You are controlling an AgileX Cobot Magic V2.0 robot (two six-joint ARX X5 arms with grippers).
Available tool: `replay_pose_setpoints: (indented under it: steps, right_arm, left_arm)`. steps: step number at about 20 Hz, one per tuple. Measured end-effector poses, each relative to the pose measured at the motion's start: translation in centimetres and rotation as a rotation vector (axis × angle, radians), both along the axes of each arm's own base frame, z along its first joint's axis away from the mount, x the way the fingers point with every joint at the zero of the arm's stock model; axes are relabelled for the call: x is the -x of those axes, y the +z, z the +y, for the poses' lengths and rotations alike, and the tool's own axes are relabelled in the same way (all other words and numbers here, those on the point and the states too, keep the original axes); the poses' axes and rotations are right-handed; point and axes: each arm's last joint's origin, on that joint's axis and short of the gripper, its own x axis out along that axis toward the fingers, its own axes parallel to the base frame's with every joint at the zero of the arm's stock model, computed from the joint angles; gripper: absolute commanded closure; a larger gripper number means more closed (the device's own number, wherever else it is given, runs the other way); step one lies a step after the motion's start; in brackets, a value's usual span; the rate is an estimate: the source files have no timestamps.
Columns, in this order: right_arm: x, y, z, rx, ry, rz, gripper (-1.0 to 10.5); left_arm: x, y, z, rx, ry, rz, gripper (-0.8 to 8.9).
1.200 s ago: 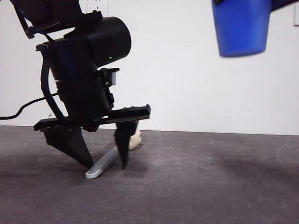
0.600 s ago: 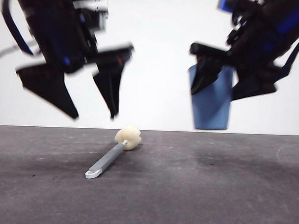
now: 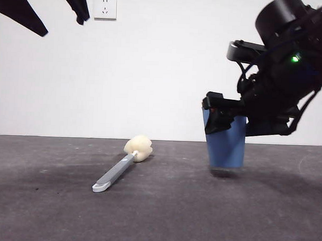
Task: Pick up the cup brush,pick up the cup,insert the brush into the cup,clean the cup,put the cup brush back,put the cup back to the fixed position on the table
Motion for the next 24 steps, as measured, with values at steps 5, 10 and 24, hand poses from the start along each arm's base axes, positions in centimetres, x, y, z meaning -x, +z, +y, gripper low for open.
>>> replay_pose_setpoints:
  steps: [5, 10, 24]
  right_arm:
    - [0.6, -1.3, -0.9, 0.007, 0.023, 0.009, 9.6]
    - [1.0, -1.7, -1.1, 0.002, 0.038, 0.011, 8.9]
    - [1.7, -1.8, -1.3, 0.013, 0.045, 0.055, 3.7]
  left_arm:
    - [0.1, 0.0, 0.1, 0.0, 0.0, -0.001, 4.31]
    - [0.1, 0.0, 0.1, 0.0, 0.0, 0.0, 4.31]
    - [0.1, 0.0, 0.1, 0.0, 0.0, 0.0, 4.32]
